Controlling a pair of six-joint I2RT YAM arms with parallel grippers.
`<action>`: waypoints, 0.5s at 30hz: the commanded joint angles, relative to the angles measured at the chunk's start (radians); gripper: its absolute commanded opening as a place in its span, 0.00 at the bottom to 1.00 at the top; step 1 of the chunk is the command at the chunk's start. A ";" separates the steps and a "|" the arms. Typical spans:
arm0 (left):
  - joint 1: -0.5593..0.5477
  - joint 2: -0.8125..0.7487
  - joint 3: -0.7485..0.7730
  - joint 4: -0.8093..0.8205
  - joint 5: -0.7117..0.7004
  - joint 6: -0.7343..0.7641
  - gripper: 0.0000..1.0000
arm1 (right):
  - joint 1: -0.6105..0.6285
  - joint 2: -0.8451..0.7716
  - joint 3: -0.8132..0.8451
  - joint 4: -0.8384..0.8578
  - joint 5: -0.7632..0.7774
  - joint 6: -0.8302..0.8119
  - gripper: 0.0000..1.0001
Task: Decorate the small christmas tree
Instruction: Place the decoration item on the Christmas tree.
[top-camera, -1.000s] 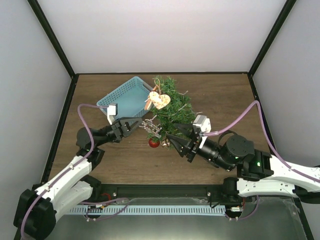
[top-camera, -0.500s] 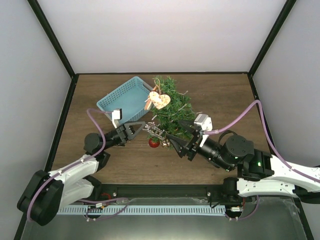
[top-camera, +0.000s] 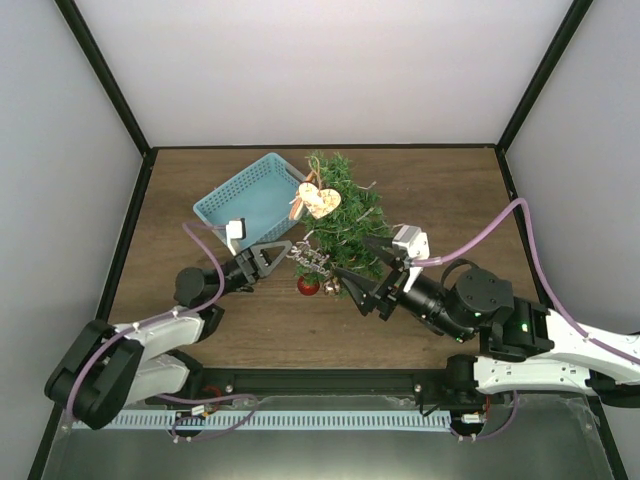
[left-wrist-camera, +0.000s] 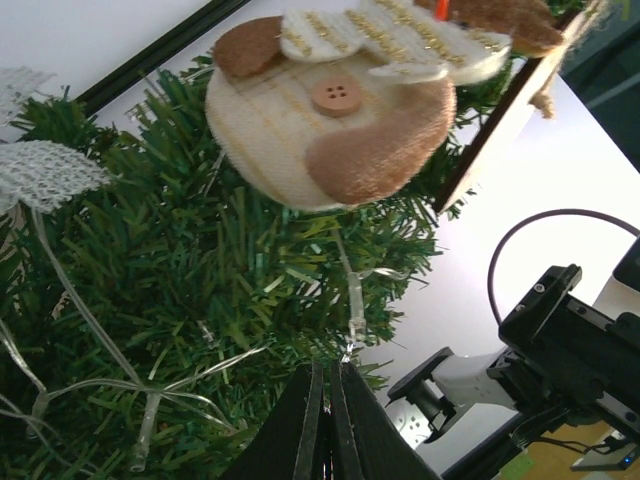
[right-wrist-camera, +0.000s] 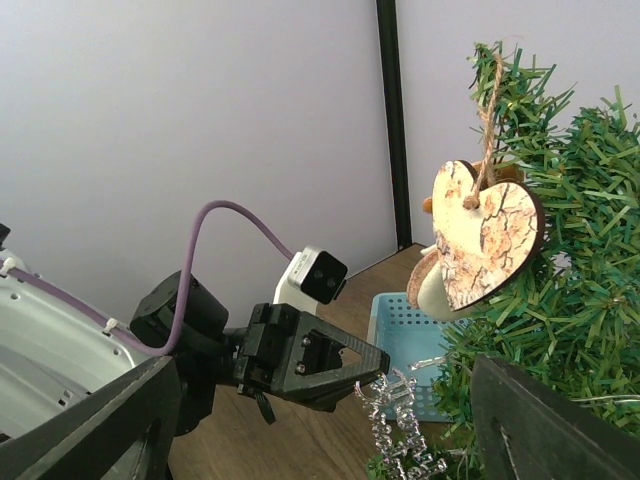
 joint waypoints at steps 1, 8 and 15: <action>-0.007 0.051 -0.008 0.171 -0.015 -0.031 0.04 | 0.004 -0.005 0.044 -0.013 0.021 0.010 0.83; -0.007 0.132 -0.004 0.266 -0.021 -0.071 0.04 | 0.005 -0.006 0.045 -0.029 0.021 0.023 0.85; -0.009 0.191 0.016 0.332 -0.022 -0.099 0.04 | 0.005 0.002 0.044 -0.047 0.033 0.030 0.86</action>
